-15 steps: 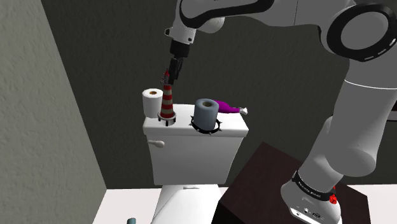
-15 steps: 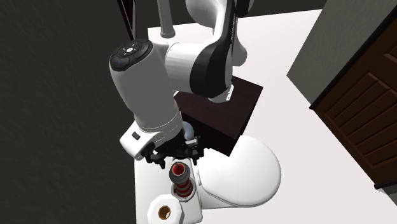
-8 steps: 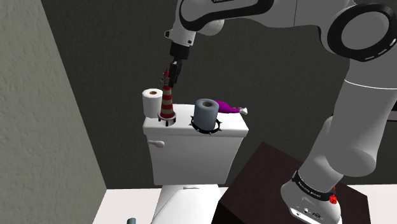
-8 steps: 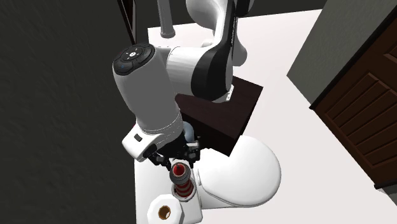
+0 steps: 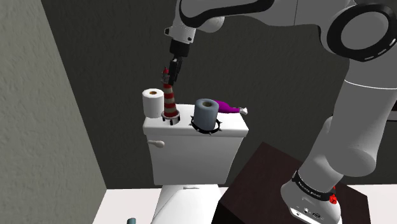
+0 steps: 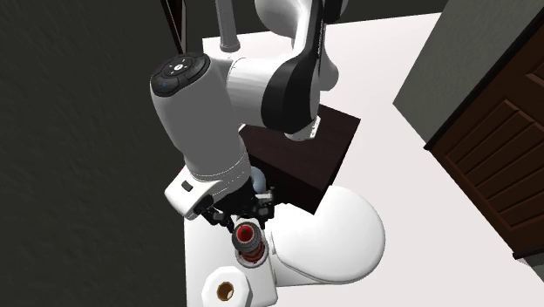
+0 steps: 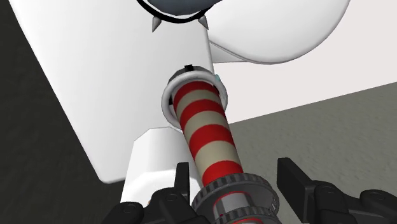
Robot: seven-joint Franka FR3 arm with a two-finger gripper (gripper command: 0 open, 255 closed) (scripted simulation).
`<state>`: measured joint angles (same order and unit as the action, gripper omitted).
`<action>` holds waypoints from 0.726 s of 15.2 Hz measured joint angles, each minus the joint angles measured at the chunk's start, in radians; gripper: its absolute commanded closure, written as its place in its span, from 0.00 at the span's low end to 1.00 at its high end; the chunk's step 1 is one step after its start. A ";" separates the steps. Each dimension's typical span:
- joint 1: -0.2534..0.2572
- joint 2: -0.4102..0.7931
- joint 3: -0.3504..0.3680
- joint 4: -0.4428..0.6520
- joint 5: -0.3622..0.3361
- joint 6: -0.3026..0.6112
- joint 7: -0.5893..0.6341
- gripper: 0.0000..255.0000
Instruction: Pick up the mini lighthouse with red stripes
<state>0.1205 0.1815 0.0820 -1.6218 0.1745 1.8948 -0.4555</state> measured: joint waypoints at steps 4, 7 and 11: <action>-0.001 0.000 0.000 0.054 -0.003 -0.053 0.009 1.00; -0.002 0.004 -0.001 0.100 -0.005 -0.095 0.014 1.00; -0.001 0.014 -0.001 0.163 -0.007 -0.148 0.024 1.00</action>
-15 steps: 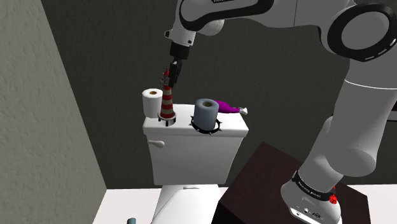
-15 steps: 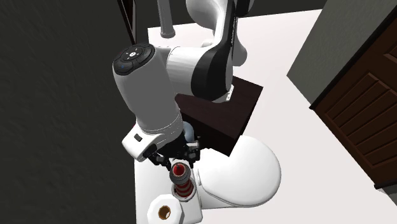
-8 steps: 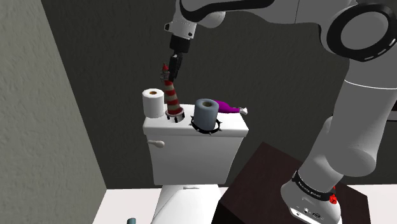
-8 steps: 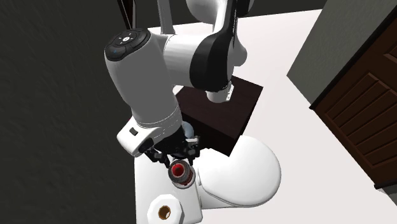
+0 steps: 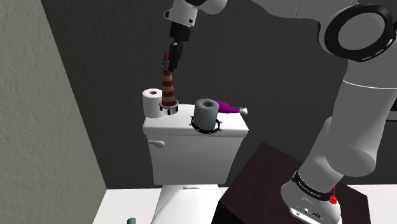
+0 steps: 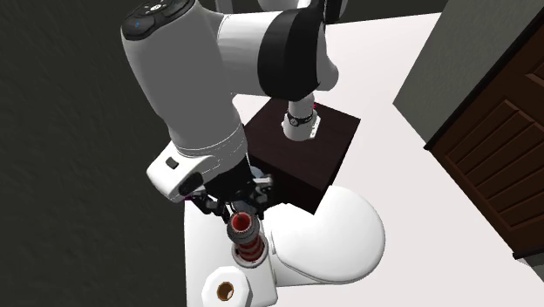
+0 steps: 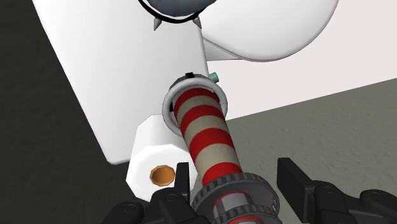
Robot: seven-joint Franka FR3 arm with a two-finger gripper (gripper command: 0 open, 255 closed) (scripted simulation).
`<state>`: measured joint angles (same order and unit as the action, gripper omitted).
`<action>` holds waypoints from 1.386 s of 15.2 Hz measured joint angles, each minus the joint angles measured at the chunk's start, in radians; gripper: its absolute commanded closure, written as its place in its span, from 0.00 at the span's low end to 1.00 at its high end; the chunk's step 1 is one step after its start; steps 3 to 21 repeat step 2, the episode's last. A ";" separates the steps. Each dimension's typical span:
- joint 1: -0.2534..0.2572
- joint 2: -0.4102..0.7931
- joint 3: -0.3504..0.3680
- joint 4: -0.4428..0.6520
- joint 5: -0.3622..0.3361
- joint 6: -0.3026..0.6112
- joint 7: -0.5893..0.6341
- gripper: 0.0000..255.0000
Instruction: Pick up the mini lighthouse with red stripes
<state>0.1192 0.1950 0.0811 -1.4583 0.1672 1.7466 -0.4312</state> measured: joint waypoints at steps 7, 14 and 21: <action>-0.002 0.004 -0.001 0.027 -0.001 -0.023 0.001 1.00; -0.002 0.004 -0.001 0.027 -0.001 -0.023 0.001 1.00; -0.002 0.004 -0.001 0.027 -0.001 -0.023 0.001 1.00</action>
